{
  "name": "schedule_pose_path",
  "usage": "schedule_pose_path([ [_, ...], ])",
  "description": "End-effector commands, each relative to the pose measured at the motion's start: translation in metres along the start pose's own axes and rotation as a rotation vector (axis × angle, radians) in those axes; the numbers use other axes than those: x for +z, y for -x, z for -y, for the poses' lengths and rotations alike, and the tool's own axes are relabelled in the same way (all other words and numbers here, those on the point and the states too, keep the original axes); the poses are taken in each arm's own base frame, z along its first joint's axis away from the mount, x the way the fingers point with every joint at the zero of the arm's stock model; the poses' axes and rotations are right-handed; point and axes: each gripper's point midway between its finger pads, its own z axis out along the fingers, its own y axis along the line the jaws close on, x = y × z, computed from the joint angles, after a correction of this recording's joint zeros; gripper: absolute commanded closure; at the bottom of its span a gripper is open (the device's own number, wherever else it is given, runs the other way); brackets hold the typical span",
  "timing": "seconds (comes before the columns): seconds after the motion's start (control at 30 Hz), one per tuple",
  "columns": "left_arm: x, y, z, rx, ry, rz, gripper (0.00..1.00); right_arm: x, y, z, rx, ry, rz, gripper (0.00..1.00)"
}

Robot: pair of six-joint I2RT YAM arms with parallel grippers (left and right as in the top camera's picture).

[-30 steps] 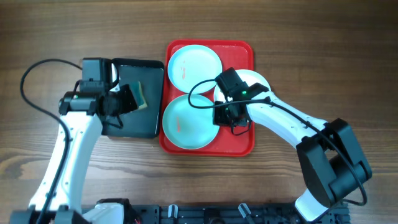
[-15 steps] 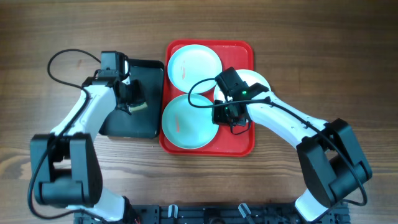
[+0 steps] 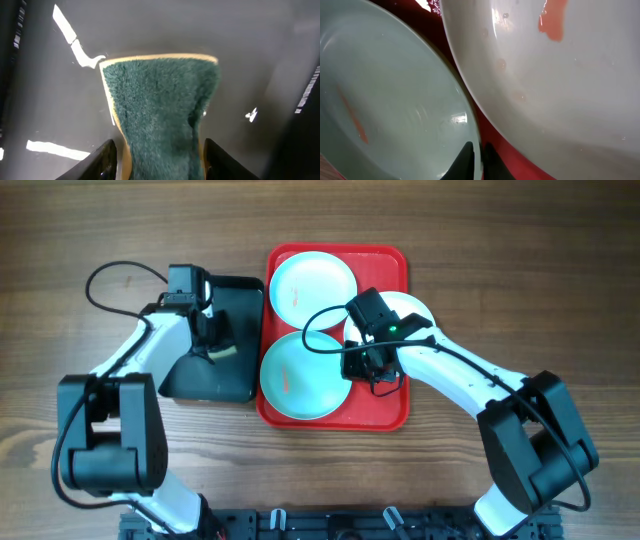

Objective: Clean dirty plates on tray and stack at the side
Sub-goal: 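Lift the sponge from the basin with the left gripper toward the green plate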

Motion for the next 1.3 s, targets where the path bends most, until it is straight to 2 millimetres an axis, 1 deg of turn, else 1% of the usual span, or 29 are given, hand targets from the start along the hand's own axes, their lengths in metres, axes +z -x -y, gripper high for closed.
schedule_pose_path([
  [0.0, 0.007, -0.003, -0.006, 0.002, 0.019, -0.012, 0.54, -0.009, 0.005, -0.007, -0.033, 0.018, 0.033, 0.91],
  [0.03, 0.007, -0.002, -0.006, 0.002, 0.018, -0.007, 0.59, -0.009, 0.005, -0.007, -0.033, 0.018, 0.032, 0.91],
  [0.07, 0.007, 0.0, -0.006, 0.002, 0.017, -0.002, 0.67, -0.009, 0.005, -0.007, -0.034, 0.018, 0.033, 0.91],
  [0.17, 0.007, 0.0, -0.004, 0.002, 0.011, -0.001, 0.87, -0.009, 0.005, -0.007, -0.034, 0.018, 0.032, 0.91],
  [0.27, 0.006, -0.004, 0.005, 0.001, -0.046, -0.022, 0.9, -0.009, 0.005, -0.007, -0.034, 0.018, 0.032, 0.91],
  [0.33, 0.003, -0.009, 0.012, 0.0, -0.087, -0.046, 0.96, -0.009, 0.005, -0.007, -0.034, 0.018, 0.032, 0.91],
  [0.43, -0.005, -0.014, 0.015, -0.006, -0.103, -0.067, 0.96, -0.009, 0.005, -0.007, -0.034, 0.018, 0.032, 0.91],
  [0.53, -0.016, -0.017, 0.015, -0.006, -0.109, -0.075, 0.96, -0.009, 0.005, -0.007, -0.034, 0.018, 0.032, 0.91],
  [0.6, -0.025, -0.02, 0.02, -0.006, -0.135, -0.083, 0.96, -0.009, 0.005, -0.007, -0.034, 0.019, 0.032, 0.91],
  [0.67, -0.028, -0.024, 0.022, -0.006, -0.146, -0.096, 0.96, -0.009, 0.004, -0.007, -0.033, 0.018, 0.032, 0.91],
  [0.73, -0.029, -0.03, 0.025, 0.04, -0.146, -0.114, 0.96, -0.009, 0.004, -0.007, -0.033, 0.018, 0.031, 0.91],
  [0.83, -0.029, -0.038, 0.038, 0.151, -0.161, -0.126, 0.96, -0.009, 0.004, -0.007, -0.033, 0.018, 0.031, 0.91],
  [0.93, -0.03, -0.049, 0.058, 0.264, -0.176, -0.137, 0.96, -0.009, 0.004, -0.007, -0.033, 0.019, 0.03, 0.91],
  [1.1, -0.03, -0.062, 0.08, 0.36, -0.161, -0.143, 0.96, -0.009, 0.002, -0.007, -0.033, 0.021, 0.022, 0.91],
  [1.17, -0.031, -0.066, 0.085, 0.378, -0.165, -0.145, 0.96, -0.009, 0.001, -0.006, -0.032, 0.017, 0.017, 0.91],
  [1.27, -0.031, -0.064, 0.085, 0.379, -0.161, -0.141, 0.96, -0.009, 0.001, -0.006, -0.031, 0.015, 0.015, 0.9],
])
